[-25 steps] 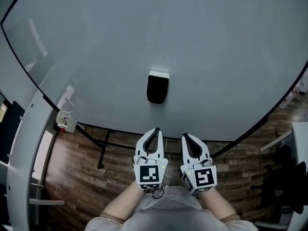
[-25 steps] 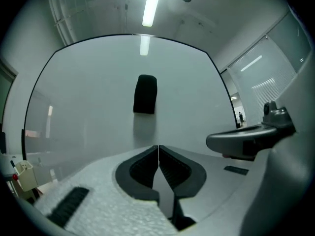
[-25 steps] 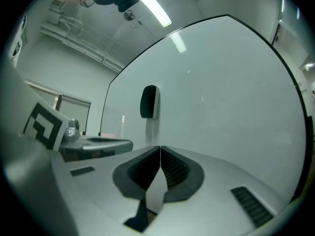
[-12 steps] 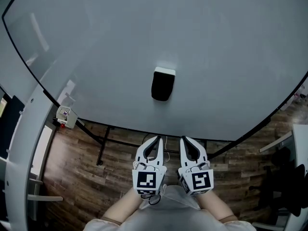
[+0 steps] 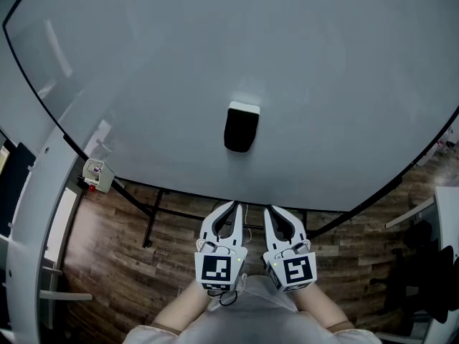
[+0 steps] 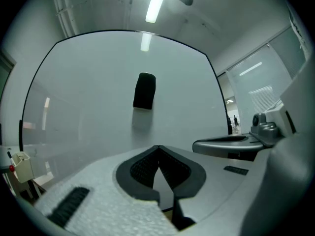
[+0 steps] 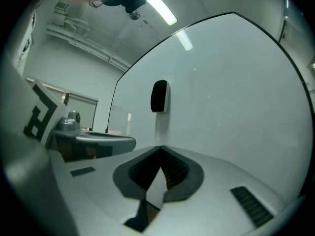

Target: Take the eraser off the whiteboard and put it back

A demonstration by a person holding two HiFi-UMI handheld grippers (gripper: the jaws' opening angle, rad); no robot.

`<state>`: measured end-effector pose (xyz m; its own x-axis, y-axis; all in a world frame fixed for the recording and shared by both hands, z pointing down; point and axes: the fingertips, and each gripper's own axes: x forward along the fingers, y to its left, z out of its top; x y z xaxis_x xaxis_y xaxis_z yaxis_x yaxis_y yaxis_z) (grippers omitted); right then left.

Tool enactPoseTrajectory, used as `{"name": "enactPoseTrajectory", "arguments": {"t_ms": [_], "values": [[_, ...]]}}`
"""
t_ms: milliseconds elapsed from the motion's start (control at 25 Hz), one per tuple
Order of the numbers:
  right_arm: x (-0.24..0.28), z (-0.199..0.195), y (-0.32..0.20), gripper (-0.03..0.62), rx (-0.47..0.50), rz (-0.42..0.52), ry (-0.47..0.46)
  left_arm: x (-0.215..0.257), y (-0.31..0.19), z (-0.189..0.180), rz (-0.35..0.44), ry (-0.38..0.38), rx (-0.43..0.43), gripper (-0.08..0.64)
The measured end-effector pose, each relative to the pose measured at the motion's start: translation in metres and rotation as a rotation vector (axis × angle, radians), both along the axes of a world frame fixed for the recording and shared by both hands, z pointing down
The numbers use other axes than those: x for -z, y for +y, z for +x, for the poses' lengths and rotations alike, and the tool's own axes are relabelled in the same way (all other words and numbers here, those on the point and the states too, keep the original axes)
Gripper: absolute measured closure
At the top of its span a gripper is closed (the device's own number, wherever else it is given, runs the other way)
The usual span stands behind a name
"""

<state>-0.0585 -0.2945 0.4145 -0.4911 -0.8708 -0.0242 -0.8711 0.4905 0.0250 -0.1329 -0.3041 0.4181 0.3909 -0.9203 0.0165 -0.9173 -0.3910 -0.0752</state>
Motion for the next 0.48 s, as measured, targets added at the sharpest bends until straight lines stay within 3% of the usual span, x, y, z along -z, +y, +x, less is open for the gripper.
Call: {"name": "enactPoseTrajectory", "arguments": {"t_ms": [480], "values": [[0.007, -0.001, 0.003, 0.566, 0.024, 0.026, 0.026, 0.016, 0.005, 0.01, 0.083, -0.056, 0.006, 0.543]]}}
